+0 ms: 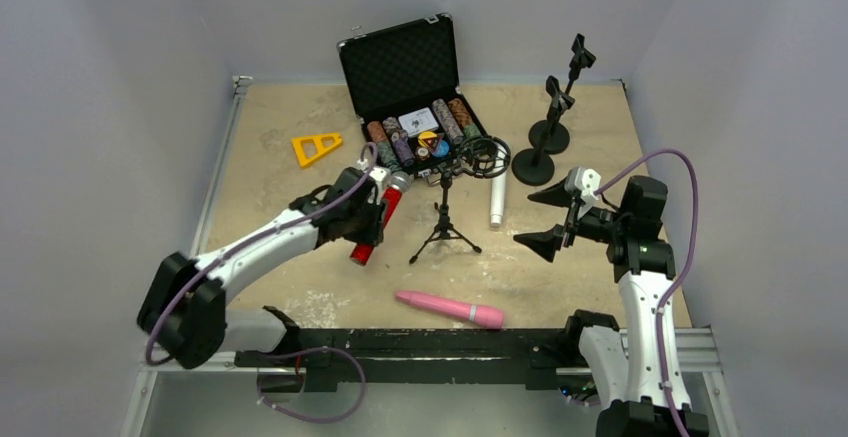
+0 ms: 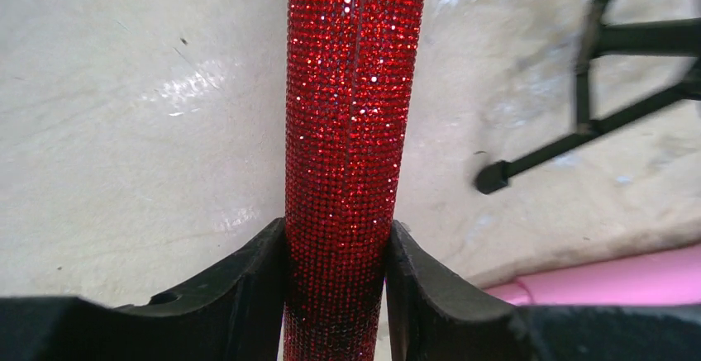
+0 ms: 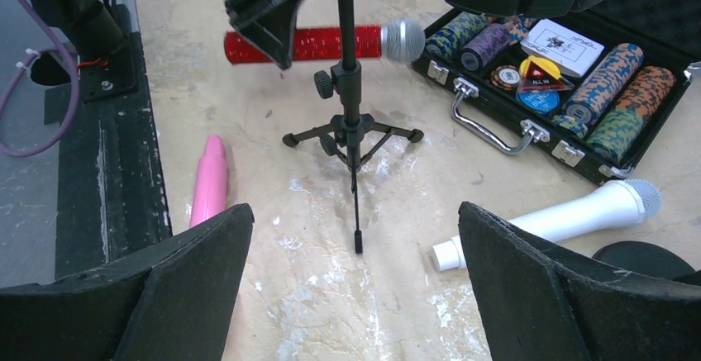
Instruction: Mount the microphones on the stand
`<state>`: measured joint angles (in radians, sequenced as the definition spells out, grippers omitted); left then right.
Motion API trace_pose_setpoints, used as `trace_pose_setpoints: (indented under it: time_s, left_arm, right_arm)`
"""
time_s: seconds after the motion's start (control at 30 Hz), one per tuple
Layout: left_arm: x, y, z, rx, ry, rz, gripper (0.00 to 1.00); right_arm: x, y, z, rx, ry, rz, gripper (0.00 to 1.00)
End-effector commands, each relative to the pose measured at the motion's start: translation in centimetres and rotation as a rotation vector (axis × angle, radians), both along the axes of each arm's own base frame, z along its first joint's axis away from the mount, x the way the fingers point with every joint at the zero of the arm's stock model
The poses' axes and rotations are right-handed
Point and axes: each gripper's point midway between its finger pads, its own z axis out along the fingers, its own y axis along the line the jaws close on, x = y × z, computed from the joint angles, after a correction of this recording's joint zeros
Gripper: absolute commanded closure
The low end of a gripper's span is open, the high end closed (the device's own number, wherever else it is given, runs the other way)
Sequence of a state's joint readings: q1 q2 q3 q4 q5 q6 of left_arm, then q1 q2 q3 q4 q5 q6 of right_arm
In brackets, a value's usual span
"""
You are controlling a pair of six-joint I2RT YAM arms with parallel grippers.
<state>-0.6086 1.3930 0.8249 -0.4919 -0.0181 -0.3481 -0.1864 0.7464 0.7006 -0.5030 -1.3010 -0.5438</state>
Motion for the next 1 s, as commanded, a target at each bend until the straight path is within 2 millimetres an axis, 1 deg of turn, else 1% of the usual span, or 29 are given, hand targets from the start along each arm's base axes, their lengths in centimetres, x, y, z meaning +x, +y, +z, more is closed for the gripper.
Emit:
trace_pose_setpoints:
  time_s: [0.0, 0.07, 0.2, 0.23, 0.3, 0.37, 0.43, 0.57, 0.67, 0.73, 0.87, 0.97]
  left_arm:
    - [-0.1, -0.3, 6.1, -0.161, -0.171, 0.012, 1.00]
    - [-1.1, -0.2, 8.1, -0.219, -0.223, -0.007, 1.00]
    - [-2.5, 0.8, 12.3, -0.303, -0.356, -0.027, 1.00]
    - [-3.0, 1.0, 13.7, -0.330, -0.399, -0.038, 1.00]
    - [-3.7, 1.3, 15.6, -0.371, -0.463, -0.063, 1.00]
    - [-4.5, 1.4, 17.4, -0.409, -0.521, -0.096, 1.00]
    - [-5.4, 1.2, 19.5, -0.464, -0.580, -0.146, 1.00]
    - [-7.1, 1.1, 23.6, -0.559, -0.696, -0.216, 1.00]
    - [-8.2, 0.9, 25.7, -0.611, -0.733, -0.258, 1.00]
    - [-8.8, 0.5, 26.6, -0.643, -0.738, -0.285, 1.00]
    - [-9.5, -0.4, 28.3, -0.708, -0.737, -0.331, 1.00]
    - [-10.0, -1.0, 30.0, -0.742, -0.738, -0.367, 1.00]
  right_arm:
    - [0.0, -0.1, 0.8, 0.001, -0.030, 0.008, 0.02]
    - [0.1, -0.4, 1.2, -0.010, -0.031, -0.013, 0.02]
    - [0.0, -1.3, 1.5, -0.076, -0.017, -0.072, 0.04]
    - [-0.2, -1.5, 1.6, -0.099, -0.009, -0.082, 0.04]
    - [-0.5, -1.9, 1.9, -0.140, 0.018, -0.098, 0.06]
    - [-1.2, -2.3, 2.1, -0.179, 0.064, -0.111, 0.07]
    - [-1.5, -2.7, 2.7, -0.211, 0.084, -0.133, 0.07]
    - [-2.3, -2.9, 4.3, -0.233, 0.088, -0.153, 0.07]
    - [-3.0, -2.8, 5.5, -0.240, 0.080, -0.157, 0.07]
    - [-3.3, -2.7, 6.1, -0.243, 0.072, -0.154, 0.07]
    - [-3.9, -2.8, 7.0, -0.273, 0.052, -0.143, 0.06]
    - [-4.6, -2.2, 8.1, -0.260, 0.048, -0.093, 0.07]
